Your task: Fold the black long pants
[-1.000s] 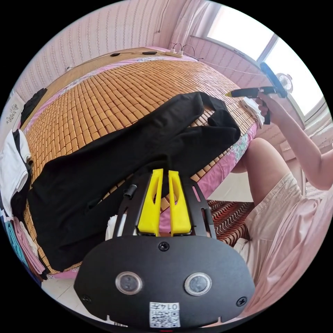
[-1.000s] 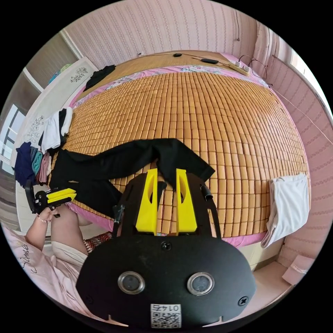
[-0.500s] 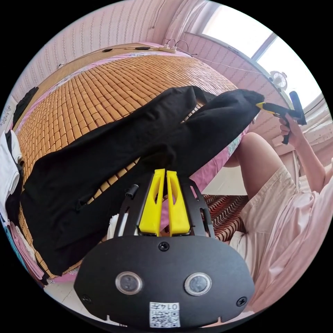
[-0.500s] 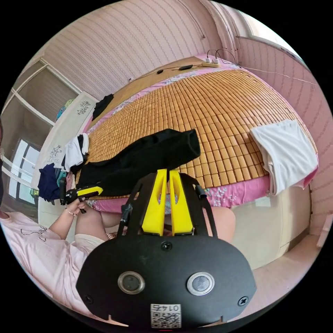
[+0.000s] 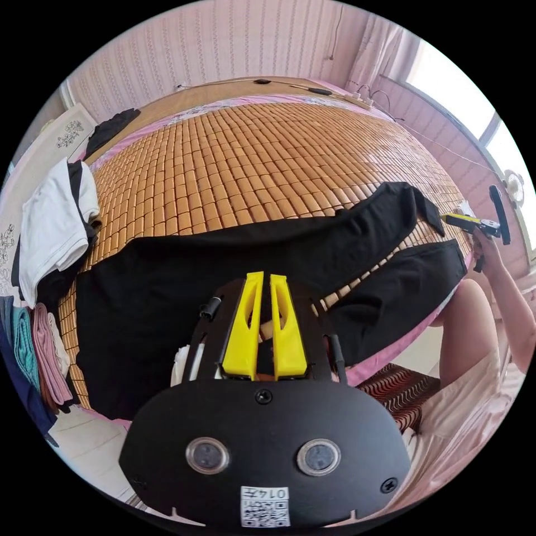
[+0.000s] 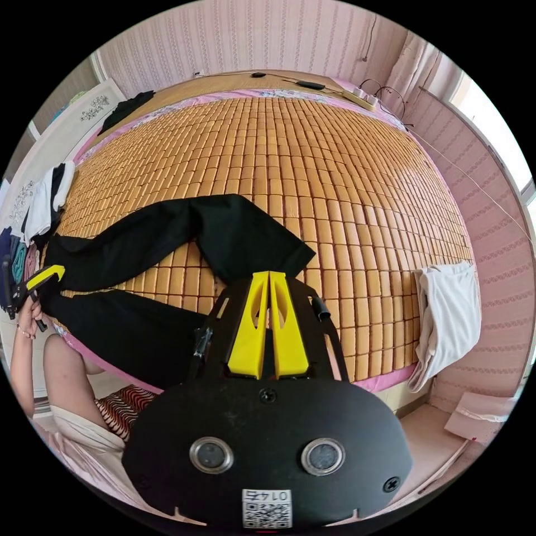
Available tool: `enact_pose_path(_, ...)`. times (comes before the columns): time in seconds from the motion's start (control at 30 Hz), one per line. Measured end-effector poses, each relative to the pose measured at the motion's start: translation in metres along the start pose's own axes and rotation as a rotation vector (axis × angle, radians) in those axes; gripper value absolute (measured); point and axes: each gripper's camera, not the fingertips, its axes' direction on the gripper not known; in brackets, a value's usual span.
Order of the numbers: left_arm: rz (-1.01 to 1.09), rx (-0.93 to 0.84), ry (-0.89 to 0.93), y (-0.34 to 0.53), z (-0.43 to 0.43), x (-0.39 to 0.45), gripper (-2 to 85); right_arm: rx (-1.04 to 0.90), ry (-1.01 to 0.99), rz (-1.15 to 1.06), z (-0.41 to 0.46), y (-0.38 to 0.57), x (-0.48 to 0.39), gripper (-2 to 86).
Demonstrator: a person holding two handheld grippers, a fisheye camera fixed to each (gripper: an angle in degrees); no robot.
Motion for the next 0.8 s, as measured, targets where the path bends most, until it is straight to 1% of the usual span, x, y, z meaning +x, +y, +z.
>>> enact_pose_path(0.07,0.0,-0.03,-0.042,-0.007,0.01,-0.001,1.3,0.019,-0.001,-0.001,0.003,-0.006,0.006,-0.8)
enact_pose_path(0.17,-0.02,-0.015,-0.051,-0.015,0.01,-0.008,0.4,0.011,0.073,0.02,0.007,-0.015,0.025,-0.9)
enact_pose_path(0.27,-0.04,-0.025,-0.058,-0.022,0.011,-0.016,0.0,0.015,0.069,0.03,0.011,-0.029,0.047,-0.9)
enact_pose_path(0.4,-0.07,-0.011,-0.019,-0.028,0.012,-0.026,-0.1,0.003,0.033,0.019,0.016,-0.051,0.061,-0.9)
enact_pose_path(0.57,-0.083,-0.008,0.027,-0.032,0.011,-0.033,1.0,-0.002,0.089,-0.053,0.02,-0.074,0.054,-0.9)
enact_pose_path(0.67,-0.026,0.005,0.017,-0.024,-0.007,-0.022,3.4,0.006,0.049,-0.057,0.005,-0.069,0.057,-0.6)
enact_pose_path(0.73,0.073,0.014,-0.002,-0.004,-0.027,-0.005,4.2,0.039,0.002,-0.063,-0.017,-0.04,0.06,0.1)
enact_pose_path(0.8,0.103,0.019,0.02,0.018,-0.04,0.003,4.6,0.025,-0.058,-0.056,-0.025,-0.011,0.063,2.1)
